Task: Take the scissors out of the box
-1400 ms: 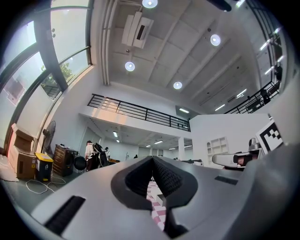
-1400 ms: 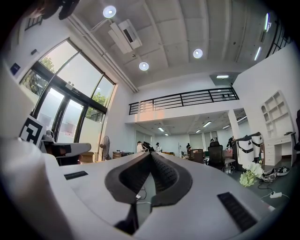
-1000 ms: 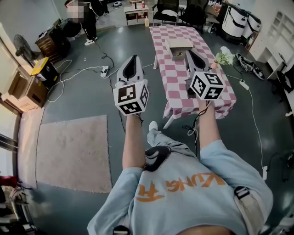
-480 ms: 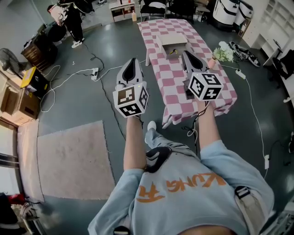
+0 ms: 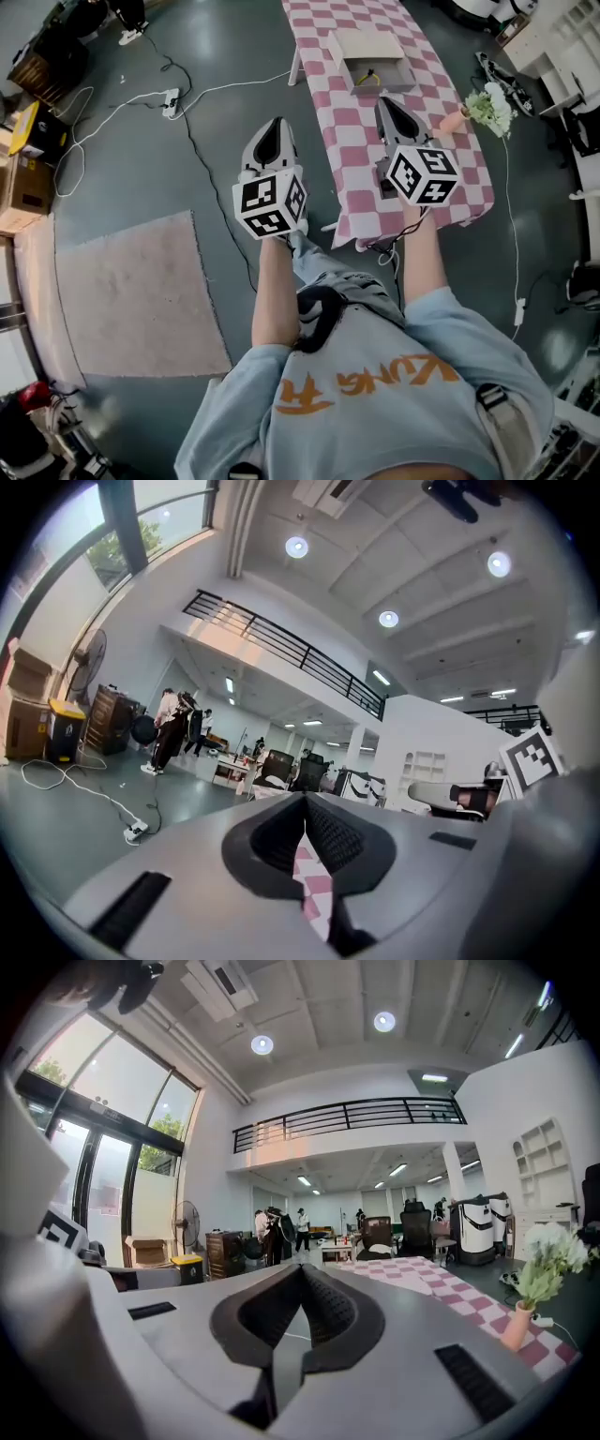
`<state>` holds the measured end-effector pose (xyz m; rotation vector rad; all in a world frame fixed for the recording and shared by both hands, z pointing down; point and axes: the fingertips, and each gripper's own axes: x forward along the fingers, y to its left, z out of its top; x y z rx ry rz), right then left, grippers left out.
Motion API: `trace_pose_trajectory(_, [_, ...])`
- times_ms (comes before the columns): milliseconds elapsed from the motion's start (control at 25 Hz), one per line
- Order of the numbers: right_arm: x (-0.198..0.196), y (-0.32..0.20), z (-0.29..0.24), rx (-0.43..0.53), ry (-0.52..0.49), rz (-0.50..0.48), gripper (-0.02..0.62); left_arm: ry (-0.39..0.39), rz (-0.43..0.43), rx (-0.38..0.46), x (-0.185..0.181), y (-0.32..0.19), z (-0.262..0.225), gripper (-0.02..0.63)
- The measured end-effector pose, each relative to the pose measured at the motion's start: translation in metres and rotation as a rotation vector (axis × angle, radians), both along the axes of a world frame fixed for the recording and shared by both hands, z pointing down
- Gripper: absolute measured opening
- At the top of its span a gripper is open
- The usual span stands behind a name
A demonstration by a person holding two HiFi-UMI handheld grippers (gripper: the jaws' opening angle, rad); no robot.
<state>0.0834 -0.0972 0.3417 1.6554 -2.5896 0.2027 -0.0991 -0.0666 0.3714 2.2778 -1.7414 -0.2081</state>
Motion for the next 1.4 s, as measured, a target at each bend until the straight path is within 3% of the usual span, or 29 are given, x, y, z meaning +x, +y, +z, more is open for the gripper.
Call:
trace_pose_trajectory(200, [-0.019, -0.069, 0.038, -0.102, -0.009, 0.012, -0.003, 0.003, -0.004, -0.124, -0.023, -0.065, 0.043, 0.020])
trace_pose_trajectory(480, [-0.037, -0.155, 0.061, -0.164, -0.108, 0.054, -0.003, -0.069, 0.034, -0.189, -0.042, -0.143, 0.050, 0.020])
trace_pose_trajectory(1040, [-0.045, -0.240, 0.054, -0.143, -0.177, 0.041, -0.003, -0.143, 0.072, -0.141, -0.038, -0.229, 0.022, 0.020])
trace_pose_trajectory(1400, [0.008, -0.237, 0.063, -0.153, -0.208, 0.126, -0.003, -0.163, 0.162, -0.154, 0.011, -0.251, 0.031, 0.020])
